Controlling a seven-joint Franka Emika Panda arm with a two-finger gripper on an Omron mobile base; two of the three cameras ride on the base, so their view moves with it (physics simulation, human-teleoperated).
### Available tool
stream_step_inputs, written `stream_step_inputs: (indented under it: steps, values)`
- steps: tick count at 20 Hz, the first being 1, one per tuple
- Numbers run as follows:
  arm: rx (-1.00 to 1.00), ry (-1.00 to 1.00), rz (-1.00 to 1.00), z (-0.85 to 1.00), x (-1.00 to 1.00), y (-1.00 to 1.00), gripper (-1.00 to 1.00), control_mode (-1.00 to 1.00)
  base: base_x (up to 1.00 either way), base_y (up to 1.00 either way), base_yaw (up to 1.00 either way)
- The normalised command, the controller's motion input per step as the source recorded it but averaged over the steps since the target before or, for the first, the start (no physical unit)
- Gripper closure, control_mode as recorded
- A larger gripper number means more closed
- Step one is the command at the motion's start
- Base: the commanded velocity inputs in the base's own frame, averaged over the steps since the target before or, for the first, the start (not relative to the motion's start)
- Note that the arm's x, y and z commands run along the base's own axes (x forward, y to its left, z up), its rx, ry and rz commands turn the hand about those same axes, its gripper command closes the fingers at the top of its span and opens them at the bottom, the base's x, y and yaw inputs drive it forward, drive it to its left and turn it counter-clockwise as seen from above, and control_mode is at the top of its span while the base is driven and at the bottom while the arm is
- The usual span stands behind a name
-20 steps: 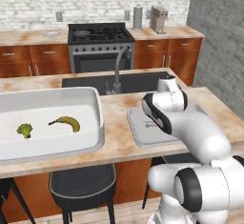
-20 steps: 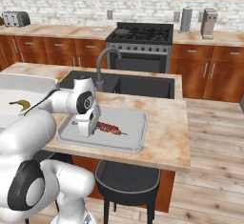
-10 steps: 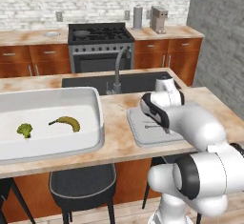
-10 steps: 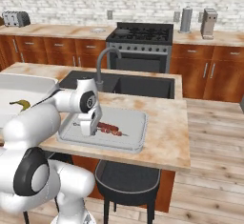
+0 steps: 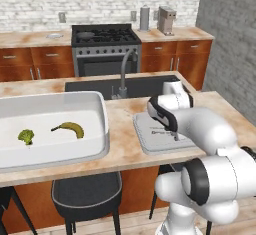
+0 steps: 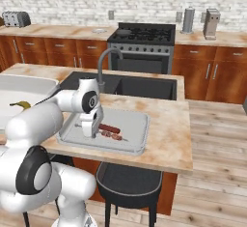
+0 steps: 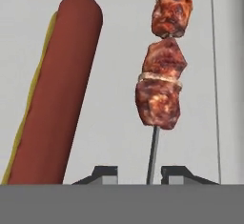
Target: Place the cold items (banana and broccoli) from the fridge in one tupperware on the dining counter. Place the warm items (kebab skewer and hot dog) in the stove area in another tupperware.
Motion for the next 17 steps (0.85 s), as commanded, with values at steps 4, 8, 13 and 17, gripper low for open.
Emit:
stream_step_inputs:
  steps: [4, 8, 13, 17]
  values:
    - [0.0, -0.07, 0.0, 0.12, -0.09, 0.0, -1.0, -1.0, 0.0, 0.0, 0.0]
    - [0.0, -0.2, 0.0, 0.47, 0.0, 0.0, -1.0, -1.0, 0.0, 0.0, 0.0]
    - [0.0, -0.23, 0.0, 0.56, -0.09, 0.0, -1.0, -1.0, 0.0, 0.0, 0.0]
    - [0.0, -0.24, 0.0, 0.56, -0.11, 0.0, -1.0, -1.0, 0.0, 0.0, 0.0]
